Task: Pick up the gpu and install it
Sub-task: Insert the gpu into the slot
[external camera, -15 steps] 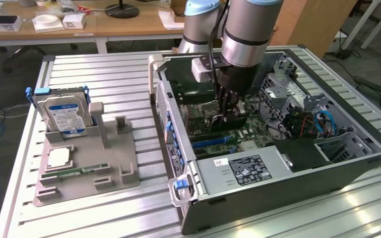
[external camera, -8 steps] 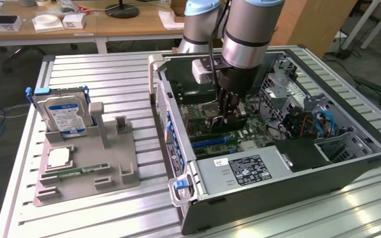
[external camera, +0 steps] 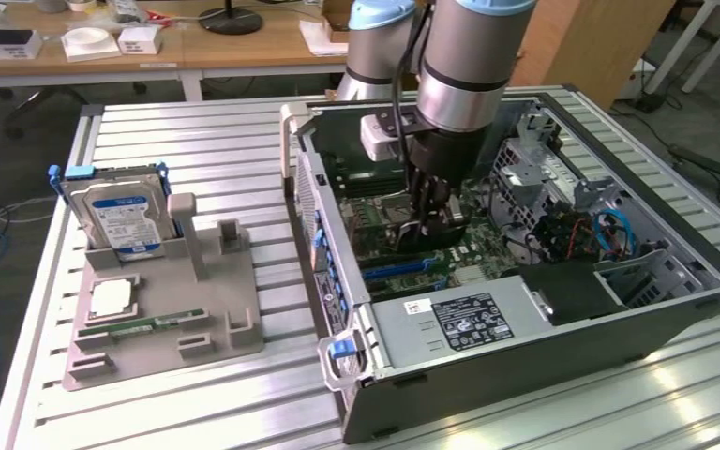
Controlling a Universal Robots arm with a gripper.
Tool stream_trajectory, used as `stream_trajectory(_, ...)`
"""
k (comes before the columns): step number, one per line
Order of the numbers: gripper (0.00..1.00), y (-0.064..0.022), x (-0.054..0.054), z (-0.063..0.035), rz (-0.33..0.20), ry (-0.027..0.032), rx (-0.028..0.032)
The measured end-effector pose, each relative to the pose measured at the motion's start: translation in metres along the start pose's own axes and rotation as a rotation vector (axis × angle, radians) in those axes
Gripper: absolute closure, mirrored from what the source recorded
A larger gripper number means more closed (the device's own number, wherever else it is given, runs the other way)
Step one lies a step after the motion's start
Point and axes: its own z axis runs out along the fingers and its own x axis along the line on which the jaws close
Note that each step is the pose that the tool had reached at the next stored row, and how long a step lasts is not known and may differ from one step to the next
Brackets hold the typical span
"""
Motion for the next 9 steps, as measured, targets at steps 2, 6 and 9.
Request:
stream_trajectory(2, 0.74, 0.0004, 0.0, 0.0007, 0.0, 0.0002, -0.0003)
stream_trajectory(6, 0.74, 0.002, 0.0001, 0.0023, 0.0, 0.0007, -0.0006)
stream_trajectory(9, 0.74, 0.0032, 0.0001, 0.0036, 0.0, 0.0009, -0.0008)
